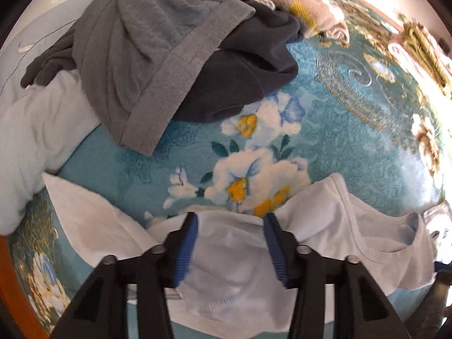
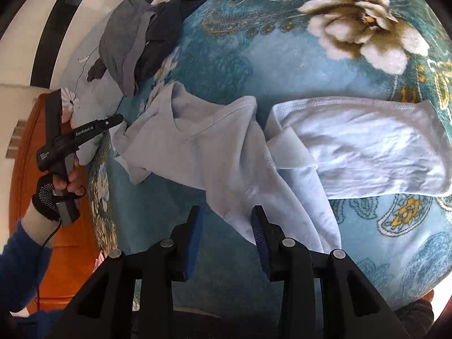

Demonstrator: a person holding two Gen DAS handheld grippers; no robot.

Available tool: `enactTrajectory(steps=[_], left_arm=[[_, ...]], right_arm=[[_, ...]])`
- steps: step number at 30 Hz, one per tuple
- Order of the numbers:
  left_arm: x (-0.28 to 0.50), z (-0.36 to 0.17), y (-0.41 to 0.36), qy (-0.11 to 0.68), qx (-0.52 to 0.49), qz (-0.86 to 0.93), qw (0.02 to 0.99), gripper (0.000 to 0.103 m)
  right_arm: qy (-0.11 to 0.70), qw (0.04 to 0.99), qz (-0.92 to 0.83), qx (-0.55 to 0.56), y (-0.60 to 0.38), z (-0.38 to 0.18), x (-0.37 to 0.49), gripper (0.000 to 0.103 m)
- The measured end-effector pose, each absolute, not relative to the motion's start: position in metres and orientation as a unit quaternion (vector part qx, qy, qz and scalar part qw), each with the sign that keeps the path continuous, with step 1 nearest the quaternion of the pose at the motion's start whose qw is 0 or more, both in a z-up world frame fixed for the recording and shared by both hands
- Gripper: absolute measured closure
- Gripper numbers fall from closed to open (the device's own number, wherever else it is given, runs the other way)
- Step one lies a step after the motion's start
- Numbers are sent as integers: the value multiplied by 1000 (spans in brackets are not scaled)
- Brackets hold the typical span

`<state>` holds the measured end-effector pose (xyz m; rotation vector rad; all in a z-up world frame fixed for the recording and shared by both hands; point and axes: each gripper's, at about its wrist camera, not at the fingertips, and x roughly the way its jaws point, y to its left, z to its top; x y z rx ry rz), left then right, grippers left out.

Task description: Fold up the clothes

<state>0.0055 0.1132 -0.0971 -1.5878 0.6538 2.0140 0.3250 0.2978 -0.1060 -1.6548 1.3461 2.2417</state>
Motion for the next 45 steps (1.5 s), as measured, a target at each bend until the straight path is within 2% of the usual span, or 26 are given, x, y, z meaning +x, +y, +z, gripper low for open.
enactTrajectory(steps=[2,7,12,13,14,15,16,17,19,25,30,35,39,45], left_arm=[[0,-111,125,284,-578,724,247,46],[4,-138,136,357,-576,681,276,46],[15,-142,129,376,-549,683,301,49],[15,-141,126,368,-554,681,306,57],[17,-141,124,359,-559,678,314,70],[20,-140,123,354,-563,674,322,76],[26,-140,123,357,-561,670,332,90],[31,-139,122,361,-556,669,336,97],[41,-136,121,370,-545,669,344,101],[33,-108,83,237,-580,696,350,103],[48,-101,70,264,-575,687,359,103],[38,-89,68,205,-581,709,344,101],[17,-88,91,211,-577,716,333,99],[25,-123,128,309,-577,671,348,98]], right_arm=[[454,50,727,-513,308,-104,329,65],[419,93,747,-507,318,-96,313,65],[375,90,744,-545,306,-109,295,65],[366,87,743,-554,302,-113,293,65],[359,85,741,-561,298,-116,293,65],[355,83,739,-566,295,-118,293,66],[354,81,738,-569,292,-120,293,72],[359,80,738,-566,291,-120,295,77],[374,75,741,-552,292,-116,299,95],[399,65,766,-499,297,-91,323,99],[408,70,763,-497,297,-93,336,99],[411,79,752,-509,297,-103,340,99],[399,83,754,-516,297,-101,340,99],[400,89,748,-522,297,-106,339,99]])
